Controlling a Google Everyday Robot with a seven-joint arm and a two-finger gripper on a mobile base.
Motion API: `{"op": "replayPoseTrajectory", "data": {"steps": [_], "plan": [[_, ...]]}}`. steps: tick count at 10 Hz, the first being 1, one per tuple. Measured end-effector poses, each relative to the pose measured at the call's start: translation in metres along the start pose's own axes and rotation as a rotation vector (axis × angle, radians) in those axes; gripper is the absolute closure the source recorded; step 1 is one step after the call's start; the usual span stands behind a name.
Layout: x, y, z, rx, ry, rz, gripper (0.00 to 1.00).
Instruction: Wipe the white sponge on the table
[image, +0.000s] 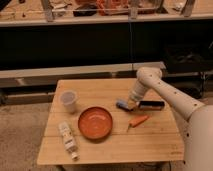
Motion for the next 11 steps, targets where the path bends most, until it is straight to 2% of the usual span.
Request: {"op": "replayPoseTrajectory", "data": {"steps": [11], "plan": [[-0.013,-0.015,0.011,-0.009,-0.017,0.146,1.00]]}}
